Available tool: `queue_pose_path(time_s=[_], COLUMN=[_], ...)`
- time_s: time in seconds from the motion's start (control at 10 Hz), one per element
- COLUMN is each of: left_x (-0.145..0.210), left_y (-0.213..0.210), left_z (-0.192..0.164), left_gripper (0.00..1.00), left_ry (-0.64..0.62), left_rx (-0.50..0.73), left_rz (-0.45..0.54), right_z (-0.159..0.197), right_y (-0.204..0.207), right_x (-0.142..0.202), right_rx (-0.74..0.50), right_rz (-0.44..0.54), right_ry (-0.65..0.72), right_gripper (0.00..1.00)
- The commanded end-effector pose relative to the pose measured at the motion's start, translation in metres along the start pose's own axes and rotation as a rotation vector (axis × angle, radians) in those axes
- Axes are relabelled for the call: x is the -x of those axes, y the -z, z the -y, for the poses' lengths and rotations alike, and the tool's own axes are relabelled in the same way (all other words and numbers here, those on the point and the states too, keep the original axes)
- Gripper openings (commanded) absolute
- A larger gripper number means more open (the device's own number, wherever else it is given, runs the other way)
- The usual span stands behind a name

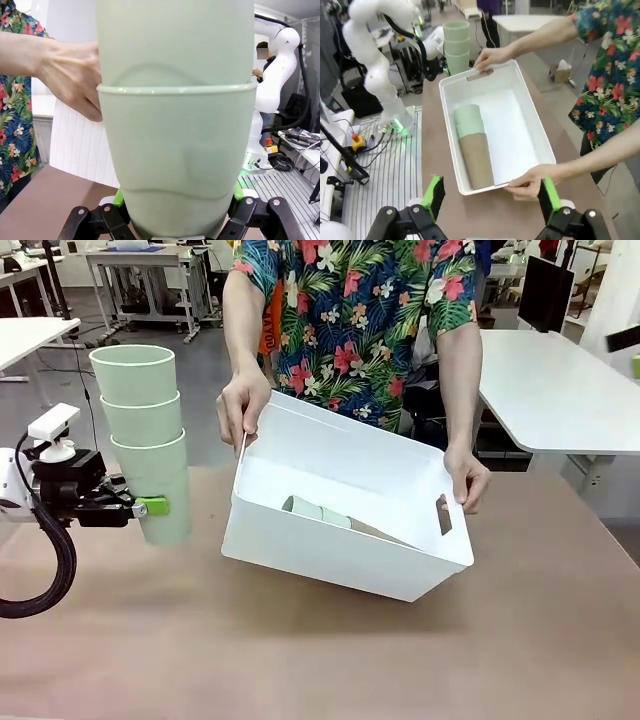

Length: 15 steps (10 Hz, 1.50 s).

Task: Stack the cups and store them in the basket.
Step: Place the stack of Reusable plastic cups into the Pantry Basket.

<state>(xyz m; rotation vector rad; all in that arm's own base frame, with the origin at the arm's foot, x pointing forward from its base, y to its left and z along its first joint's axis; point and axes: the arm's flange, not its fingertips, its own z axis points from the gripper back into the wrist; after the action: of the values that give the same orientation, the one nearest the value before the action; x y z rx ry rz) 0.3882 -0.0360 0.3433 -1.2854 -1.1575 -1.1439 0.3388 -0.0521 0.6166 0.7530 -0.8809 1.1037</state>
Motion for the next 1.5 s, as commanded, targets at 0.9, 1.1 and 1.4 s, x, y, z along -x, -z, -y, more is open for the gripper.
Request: queue_pose_path(time_s=[0.9,1.1,1.4], left_x=[-0.004,-0.004,-0.004], left_y=[0.001,0.001,0.001], left_z=[0.002,0.002,0.002], left_gripper=[0.85,0.85,0.85], left_ry=[0.009,0.009,0.009], left_rx=[0.003,0.003,0.003], left_rz=[0.009,0.009,0.009], right_z=[0.009,0.009,0.009], right_y=[-0.023,-0.023,-0.023], right_x=[0.026,0.026,0.026], right_rx=[-0.013,-0.013,-0.013], right_rz=[0.048,0.048,0.048], right_ry=[0.019,0.019,0.019], right_gripper=[1.0,1.0,1.0])
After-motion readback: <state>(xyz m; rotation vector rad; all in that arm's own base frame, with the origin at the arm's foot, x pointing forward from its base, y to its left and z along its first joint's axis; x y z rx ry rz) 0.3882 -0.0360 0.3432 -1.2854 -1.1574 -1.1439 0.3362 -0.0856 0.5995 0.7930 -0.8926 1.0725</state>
